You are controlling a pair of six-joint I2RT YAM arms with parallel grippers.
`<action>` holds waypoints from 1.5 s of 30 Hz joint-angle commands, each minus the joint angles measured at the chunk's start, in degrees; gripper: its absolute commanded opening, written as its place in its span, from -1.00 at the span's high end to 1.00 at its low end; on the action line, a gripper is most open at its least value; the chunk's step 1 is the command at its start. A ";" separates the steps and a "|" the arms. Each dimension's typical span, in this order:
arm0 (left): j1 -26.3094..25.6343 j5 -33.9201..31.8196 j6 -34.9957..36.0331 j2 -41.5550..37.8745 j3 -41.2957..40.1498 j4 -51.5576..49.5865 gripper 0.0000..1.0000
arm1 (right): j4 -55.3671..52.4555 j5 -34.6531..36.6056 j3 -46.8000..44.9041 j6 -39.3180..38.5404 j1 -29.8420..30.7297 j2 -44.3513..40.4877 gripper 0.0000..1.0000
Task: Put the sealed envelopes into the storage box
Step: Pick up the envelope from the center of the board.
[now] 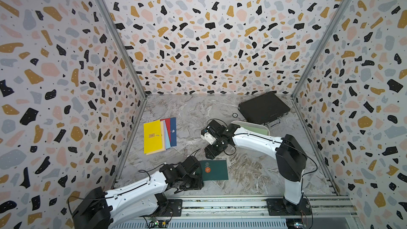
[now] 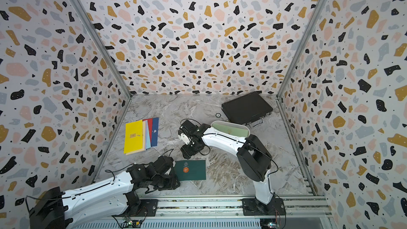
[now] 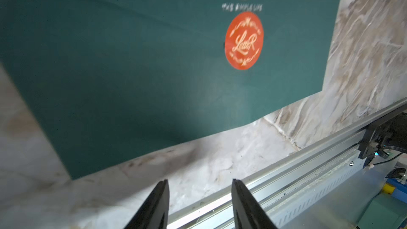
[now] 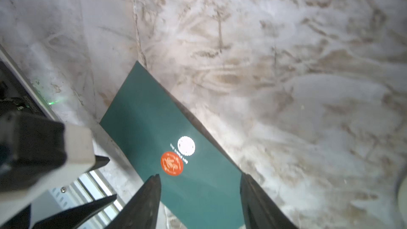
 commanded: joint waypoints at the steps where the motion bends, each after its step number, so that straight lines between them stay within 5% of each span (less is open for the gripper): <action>1: -1.97 1.50 -5.20 0.95 -1.10 8.31 0.01 | -5.65 -4.52 5.53 -7.31 -0.30 4.47 -0.26; 12: -2.35 -2.20 -5.46 8.91 -0.98 12.84 0.01 | -9.06 -11.51 8.29 -10.16 -0.41 11.95 -0.21; 45: 1.02 -10.12 -5.73 3.23 -1.40 5.82 -0.04 | 3.26 -29.83 -10.53 -1.49 -2.98 -1.23 -0.05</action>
